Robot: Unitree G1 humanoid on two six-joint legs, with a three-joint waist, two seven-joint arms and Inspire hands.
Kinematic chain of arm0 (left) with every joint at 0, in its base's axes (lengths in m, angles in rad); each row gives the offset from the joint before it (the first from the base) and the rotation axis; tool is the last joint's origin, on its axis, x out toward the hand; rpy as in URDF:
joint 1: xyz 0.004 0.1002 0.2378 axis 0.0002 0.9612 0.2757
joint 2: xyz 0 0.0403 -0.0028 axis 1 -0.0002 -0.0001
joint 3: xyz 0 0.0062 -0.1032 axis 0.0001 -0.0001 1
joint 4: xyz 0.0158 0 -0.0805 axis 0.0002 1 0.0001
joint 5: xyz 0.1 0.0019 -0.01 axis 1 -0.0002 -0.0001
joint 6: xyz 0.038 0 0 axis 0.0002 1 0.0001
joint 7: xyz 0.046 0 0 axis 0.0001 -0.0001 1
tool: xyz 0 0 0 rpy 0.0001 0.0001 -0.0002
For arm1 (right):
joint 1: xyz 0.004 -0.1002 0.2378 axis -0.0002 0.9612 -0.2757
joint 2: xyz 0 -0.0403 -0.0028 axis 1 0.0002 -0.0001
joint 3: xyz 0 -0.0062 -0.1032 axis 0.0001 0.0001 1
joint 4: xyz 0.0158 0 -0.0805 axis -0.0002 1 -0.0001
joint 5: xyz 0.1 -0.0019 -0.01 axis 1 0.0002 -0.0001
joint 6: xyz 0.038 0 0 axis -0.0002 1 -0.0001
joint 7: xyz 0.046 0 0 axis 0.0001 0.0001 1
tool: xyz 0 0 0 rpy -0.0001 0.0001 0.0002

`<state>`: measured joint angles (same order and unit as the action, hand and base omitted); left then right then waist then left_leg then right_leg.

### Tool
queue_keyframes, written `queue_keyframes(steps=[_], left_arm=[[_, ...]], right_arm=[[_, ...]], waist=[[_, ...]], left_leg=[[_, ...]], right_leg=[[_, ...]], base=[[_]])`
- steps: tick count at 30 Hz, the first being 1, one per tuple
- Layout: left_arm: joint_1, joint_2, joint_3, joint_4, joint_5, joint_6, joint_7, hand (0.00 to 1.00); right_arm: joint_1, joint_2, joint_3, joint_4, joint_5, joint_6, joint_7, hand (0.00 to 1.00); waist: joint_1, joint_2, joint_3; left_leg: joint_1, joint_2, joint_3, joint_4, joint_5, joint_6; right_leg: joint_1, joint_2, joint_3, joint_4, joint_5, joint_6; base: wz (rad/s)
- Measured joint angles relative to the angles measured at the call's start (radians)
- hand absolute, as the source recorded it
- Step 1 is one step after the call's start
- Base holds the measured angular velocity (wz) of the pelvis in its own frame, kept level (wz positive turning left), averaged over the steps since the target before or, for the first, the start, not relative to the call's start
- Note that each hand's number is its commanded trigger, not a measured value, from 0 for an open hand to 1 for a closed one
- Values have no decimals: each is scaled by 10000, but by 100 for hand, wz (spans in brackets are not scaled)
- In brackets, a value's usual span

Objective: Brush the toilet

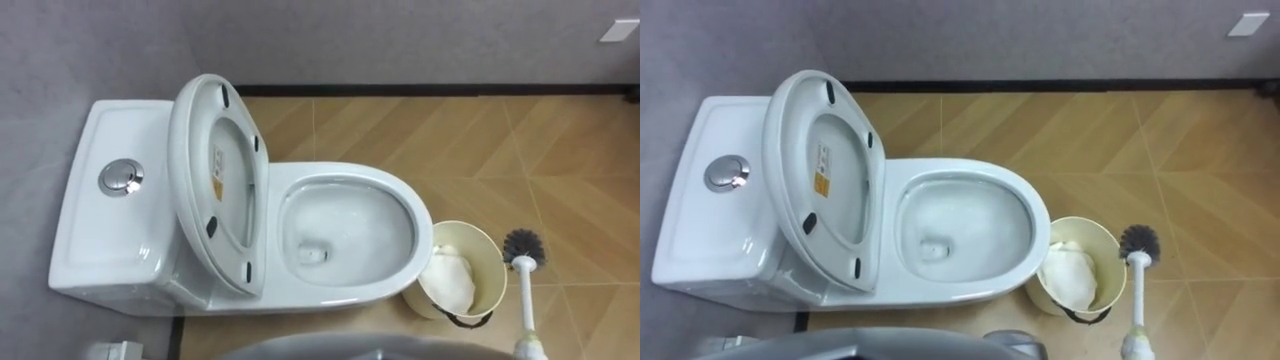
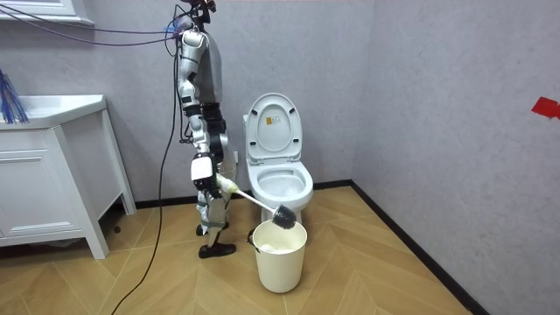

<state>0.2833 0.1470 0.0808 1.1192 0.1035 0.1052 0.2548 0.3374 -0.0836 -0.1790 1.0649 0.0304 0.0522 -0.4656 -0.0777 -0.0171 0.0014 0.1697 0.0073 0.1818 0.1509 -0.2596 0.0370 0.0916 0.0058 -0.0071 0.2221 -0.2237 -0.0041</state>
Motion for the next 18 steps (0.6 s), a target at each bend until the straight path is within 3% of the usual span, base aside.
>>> queue_keyframes(steps=[10, 18], left_arm=[[-57, -12, 165, -9, 423, -17, -13, 0], [-291, -13, 126, -6, 430, 203, -98, 0]], right_arm=[[-112, -40, 115, 534, -126, 59, 866, 0], [-353, -97, 579, 669, -1401, 501, 1778, 0]], waist=[[7, 38, 18], [11, 54, 15]], left_leg=[[71, -4, -123, -10, -2, -1], [-16, -16, -212, 16, -2, -1]], right_leg=[[127, -18, -119, -20, 2, -4], [75, -30, -247, -32, 2, -3]], base=[[3], [3]])
